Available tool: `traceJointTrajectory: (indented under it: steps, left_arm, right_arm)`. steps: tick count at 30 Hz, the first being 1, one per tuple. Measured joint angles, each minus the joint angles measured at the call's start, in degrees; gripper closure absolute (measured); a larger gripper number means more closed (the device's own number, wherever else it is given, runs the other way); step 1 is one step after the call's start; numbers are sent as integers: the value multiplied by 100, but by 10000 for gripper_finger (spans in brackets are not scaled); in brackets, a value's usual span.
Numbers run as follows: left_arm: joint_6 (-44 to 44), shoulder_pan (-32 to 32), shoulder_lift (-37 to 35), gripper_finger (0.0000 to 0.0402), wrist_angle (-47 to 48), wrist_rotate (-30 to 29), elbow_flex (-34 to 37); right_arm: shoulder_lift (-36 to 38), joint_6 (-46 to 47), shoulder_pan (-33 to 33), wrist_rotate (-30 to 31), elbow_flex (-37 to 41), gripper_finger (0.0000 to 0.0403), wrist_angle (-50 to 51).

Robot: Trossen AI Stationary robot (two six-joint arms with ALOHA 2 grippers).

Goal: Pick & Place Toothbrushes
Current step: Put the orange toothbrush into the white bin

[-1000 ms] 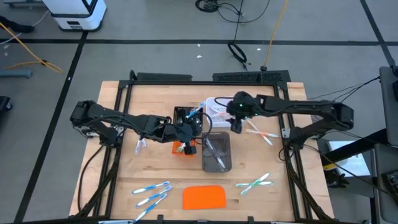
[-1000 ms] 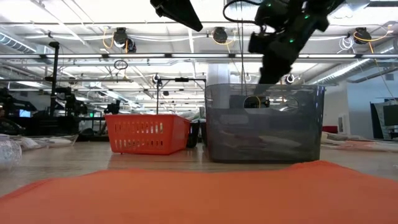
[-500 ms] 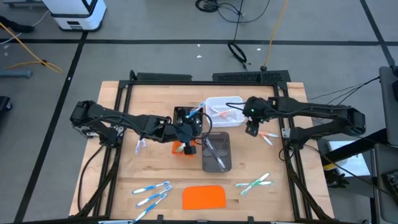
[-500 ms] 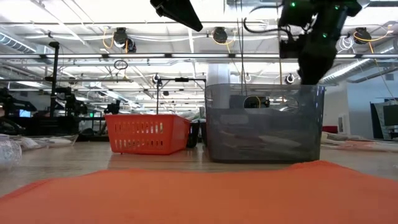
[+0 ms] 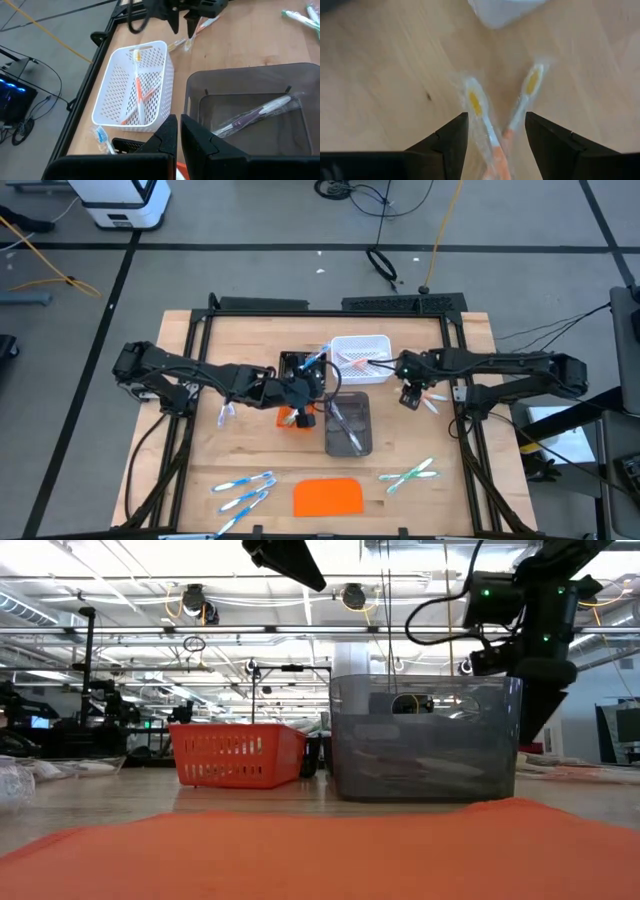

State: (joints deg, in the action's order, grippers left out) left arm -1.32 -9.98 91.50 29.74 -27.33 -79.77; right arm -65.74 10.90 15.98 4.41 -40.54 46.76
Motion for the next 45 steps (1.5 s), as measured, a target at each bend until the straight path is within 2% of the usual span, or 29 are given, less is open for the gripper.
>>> traceJointTrajectory:
  steps: [5, 12, 21, 25, 30, 31, 38, 45]
  left_arm:
    - [2, 7, 0, 380, 2, 0, 0]
    - [9, 102, 0, 380, 1, 4, 0]
    - [9, 170, 0, 380, 2, 4, 0]
    - [-66, 170, 0, 380, 2, 4, 0]
    - [-94, 170, 0, 380, 2, 4, 0]
    - [-96, 170, 0, 380, 2, 4, 0]
    - [-96, 170, 0, 380, -7, 4, 0]
    - [-98, 170, 0, 380, -171, 4, 0]
  right_arm:
    - [-52, 44, -111, -359, 25, 215, 13]
    - [-164, 129, -198, -136, 73, 216, -33]
    - [-855, -107, -201, -45, 133, 220, -614]
    - [-1033, 26, -196, 155, 134, 265, -608]
    - [-987, 36, -201, 148, 137, 378, -603]
    - [-950, 36, -201, 147, 137, 388, -609]
    - [-603, 116, -201, 150, 43, 396, -276]
    - [105, 195, -201, 148, -250, 398, -71]
